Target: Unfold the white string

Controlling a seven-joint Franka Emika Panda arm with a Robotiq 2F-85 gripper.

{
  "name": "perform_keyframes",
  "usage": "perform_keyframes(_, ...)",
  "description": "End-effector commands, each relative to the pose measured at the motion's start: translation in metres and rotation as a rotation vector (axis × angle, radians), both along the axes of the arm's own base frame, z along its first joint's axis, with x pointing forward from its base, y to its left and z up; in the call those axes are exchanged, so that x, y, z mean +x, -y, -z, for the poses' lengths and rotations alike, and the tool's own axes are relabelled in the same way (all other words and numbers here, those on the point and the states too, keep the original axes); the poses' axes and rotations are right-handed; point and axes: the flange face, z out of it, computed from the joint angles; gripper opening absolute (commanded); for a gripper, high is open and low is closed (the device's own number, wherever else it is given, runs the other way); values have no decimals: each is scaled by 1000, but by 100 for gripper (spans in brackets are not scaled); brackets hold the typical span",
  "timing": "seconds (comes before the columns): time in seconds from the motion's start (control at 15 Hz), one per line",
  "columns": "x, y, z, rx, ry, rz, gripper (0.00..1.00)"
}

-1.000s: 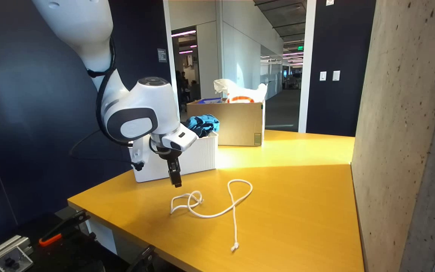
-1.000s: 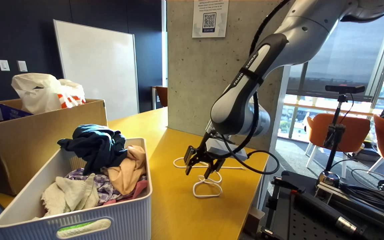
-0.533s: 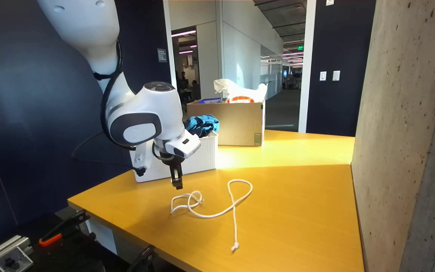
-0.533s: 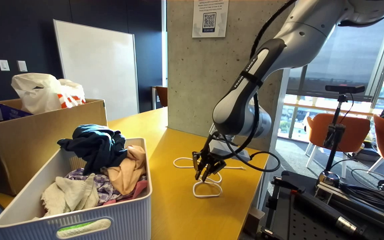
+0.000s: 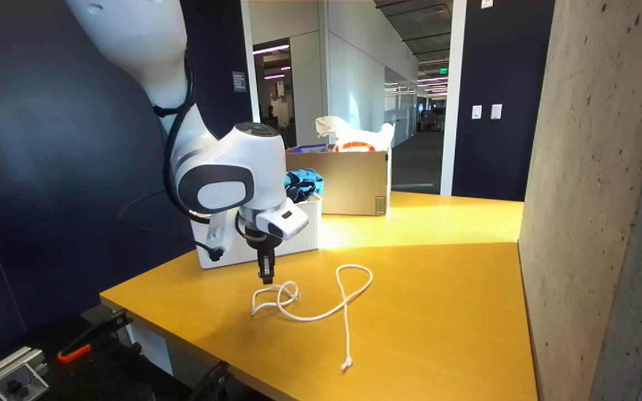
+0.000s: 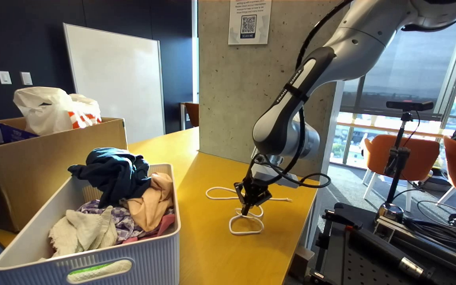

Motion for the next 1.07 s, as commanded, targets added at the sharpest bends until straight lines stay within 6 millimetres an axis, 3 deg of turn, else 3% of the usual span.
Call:
perform_keyframes(0.0, 5, 7, -1, 7, -38, 19, 0)
perform_keyframes(0.6, 26, 5, 10, -17, -108, 12, 0)
perform_keyframes(1.0, 36, 16, 27, -12, -150, 28, 0)
